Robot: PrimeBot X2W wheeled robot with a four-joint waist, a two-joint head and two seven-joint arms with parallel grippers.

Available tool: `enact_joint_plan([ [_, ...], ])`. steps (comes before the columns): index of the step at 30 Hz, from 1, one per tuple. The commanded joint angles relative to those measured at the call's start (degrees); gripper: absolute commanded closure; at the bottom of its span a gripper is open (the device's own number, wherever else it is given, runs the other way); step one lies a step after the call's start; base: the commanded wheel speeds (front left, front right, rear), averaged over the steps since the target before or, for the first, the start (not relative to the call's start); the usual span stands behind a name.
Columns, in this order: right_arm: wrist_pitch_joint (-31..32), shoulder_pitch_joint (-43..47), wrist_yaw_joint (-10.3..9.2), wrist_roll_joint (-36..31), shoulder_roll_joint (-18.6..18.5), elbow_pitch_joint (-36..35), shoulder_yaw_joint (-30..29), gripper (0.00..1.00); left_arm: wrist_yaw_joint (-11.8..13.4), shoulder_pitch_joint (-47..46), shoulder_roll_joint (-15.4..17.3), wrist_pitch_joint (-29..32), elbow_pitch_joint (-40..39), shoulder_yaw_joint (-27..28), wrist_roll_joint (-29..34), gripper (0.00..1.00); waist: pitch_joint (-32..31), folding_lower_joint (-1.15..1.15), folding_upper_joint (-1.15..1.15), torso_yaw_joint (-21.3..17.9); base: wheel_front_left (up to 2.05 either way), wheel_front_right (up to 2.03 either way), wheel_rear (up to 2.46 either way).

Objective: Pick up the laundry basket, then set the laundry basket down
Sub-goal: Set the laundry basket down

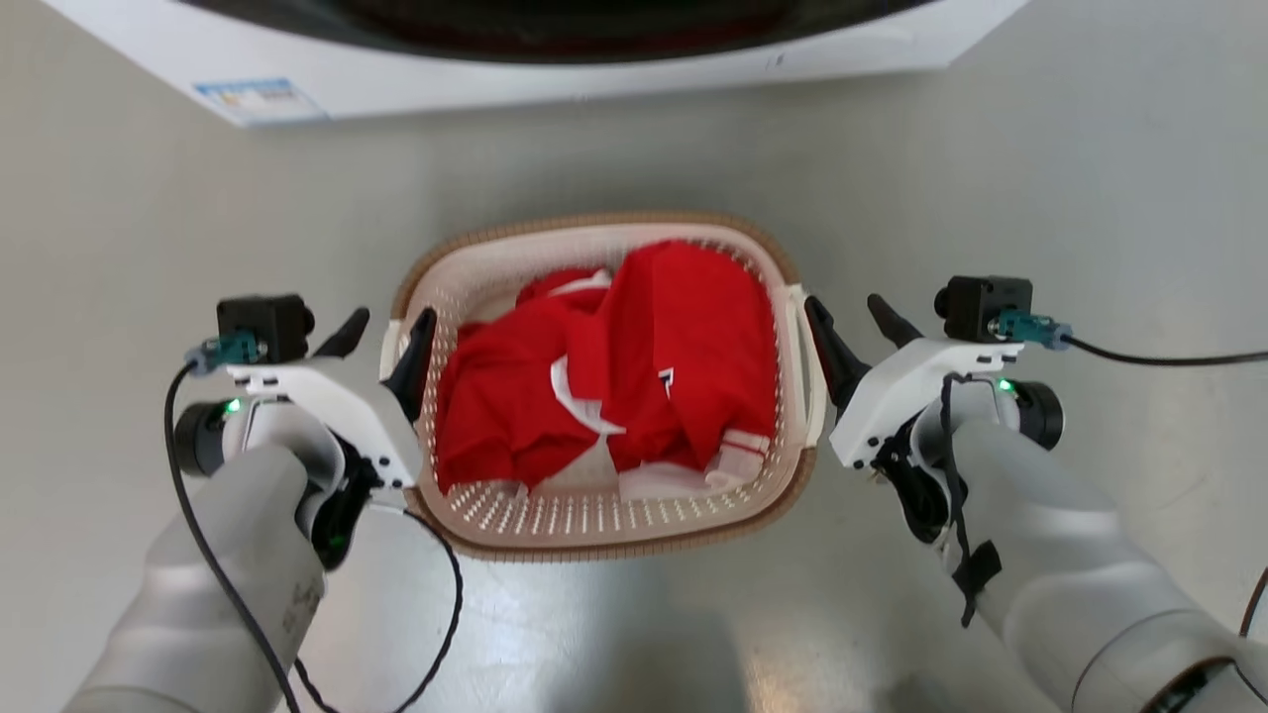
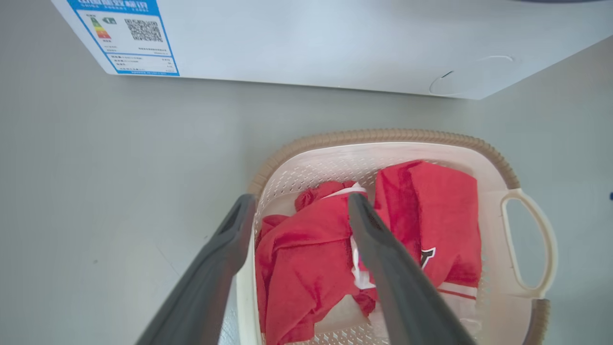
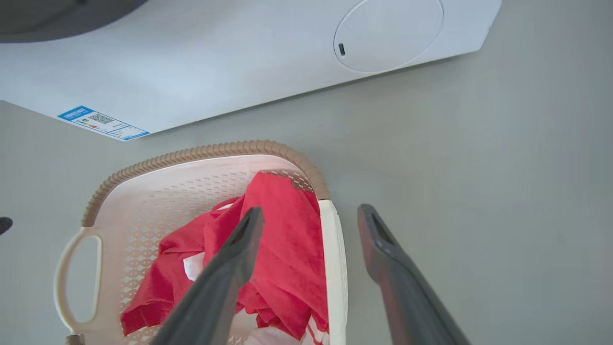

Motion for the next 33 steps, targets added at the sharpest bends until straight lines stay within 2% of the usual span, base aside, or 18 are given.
enact_joint_plan([
  [1, -0.6, 3.4, 0.39, -1.2, 0.8, -1.0, -0.4, 0.00, -0.2, 1.8, 2.0, -0.4, -1.1, 2.1, 1.1, 0.00, -3.6, 0.00, 0.00, -0.7, 0.00, 0.00, 0.00],
  [9, -0.6, 10.0, 0.39, -11.4, -0.2, -7.8, -10.9, 0.00, -0.2, 10.3, 1.7, -0.4, -8.7, 11.2, 7.8, 0.00, -13.4, 0.00, 0.00, -1.1, 0.00, 0.00, 0.00],
  [18, -0.6, 19.2, 0.39, -23.4, -0.5, -18.5, -23.2, 0.00, -0.2, 18.8, 0.0, -0.4, -19.0, 20.3, 14.8, 0.00, -22.2, 0.00, 0.00, -0.2, 0.00, 0.00, 0.00],
  [33, -0.6, 31.7, 0.39, -34.3, -0.7, -35.0, -33.9, 0.00, -0.2, 30.5, -3.4, -0.4, -33.1, 29.4, 24.4, 0.00, -34.5, 0.00, 0.00, 2.0, 0.00, 0.00, 0.00],
])
